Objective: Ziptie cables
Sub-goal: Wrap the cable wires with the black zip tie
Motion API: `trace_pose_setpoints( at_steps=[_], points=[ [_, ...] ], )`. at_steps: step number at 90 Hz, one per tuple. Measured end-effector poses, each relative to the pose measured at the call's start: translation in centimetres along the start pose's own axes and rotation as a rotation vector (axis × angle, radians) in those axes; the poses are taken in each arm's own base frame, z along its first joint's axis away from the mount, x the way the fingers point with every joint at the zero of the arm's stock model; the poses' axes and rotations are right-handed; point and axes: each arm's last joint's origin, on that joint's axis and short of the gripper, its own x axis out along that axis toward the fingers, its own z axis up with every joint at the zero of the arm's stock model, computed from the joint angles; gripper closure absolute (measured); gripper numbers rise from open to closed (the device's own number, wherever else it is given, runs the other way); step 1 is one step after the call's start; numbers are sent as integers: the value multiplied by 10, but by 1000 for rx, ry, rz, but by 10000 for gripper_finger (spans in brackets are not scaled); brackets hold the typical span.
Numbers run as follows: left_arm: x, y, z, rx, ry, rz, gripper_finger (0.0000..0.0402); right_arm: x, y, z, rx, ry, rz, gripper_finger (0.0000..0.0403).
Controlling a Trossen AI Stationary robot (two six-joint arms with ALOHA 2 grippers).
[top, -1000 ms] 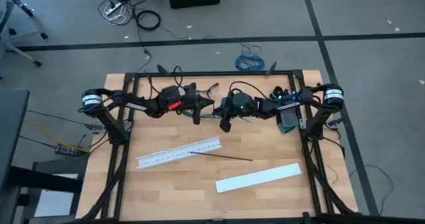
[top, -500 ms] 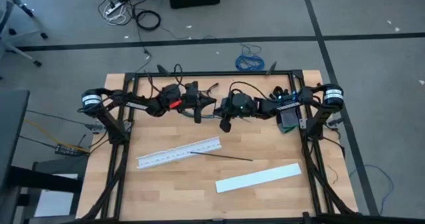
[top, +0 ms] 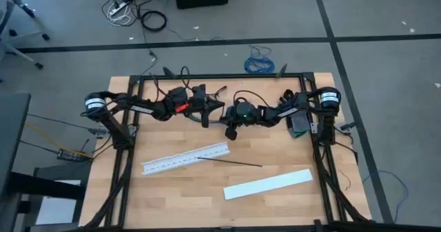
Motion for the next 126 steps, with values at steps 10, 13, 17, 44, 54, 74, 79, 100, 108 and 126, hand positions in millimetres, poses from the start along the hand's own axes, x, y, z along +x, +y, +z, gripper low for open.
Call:
trace_pose_setpoints(
  at_steps=[10,13,17,44,54,74,79,100,108,126],
  points=[
    [0,0,1,5,-4,8,401,0,0,-1,-1,13,-3,353],
    [-1,0,2,7,-6,9,401,0,0,-2,-1,14,-4,353],
    [-1,0,4,9,-13,10,401,0,0,-2,-1,15,-6,353],
    [-14,-4,29,50,-42,30,401,0,-1,-2,0,22,-29,353],
    [-19,-5,34,70,-31,51,401,0,-1,-2,0,21,-30,353],
    [-23,-7,42,77,-51,55,401,0,-1,-2,1,22,-30,353],
    [-24,-7,43,79,-48,57,401,0,-1,-2,1,21,-30,353],
    [-26,-7,46,94,-49,75,401,0,-1,-2,1,20,-30,353],
    [-26,-7,46,92,-50,76,401,0,-1,-2,1,20,-30,353],
    [-28,-8,49,87,-70,75,401,0,-1,-2,0,18,-30,353]
  ],
)
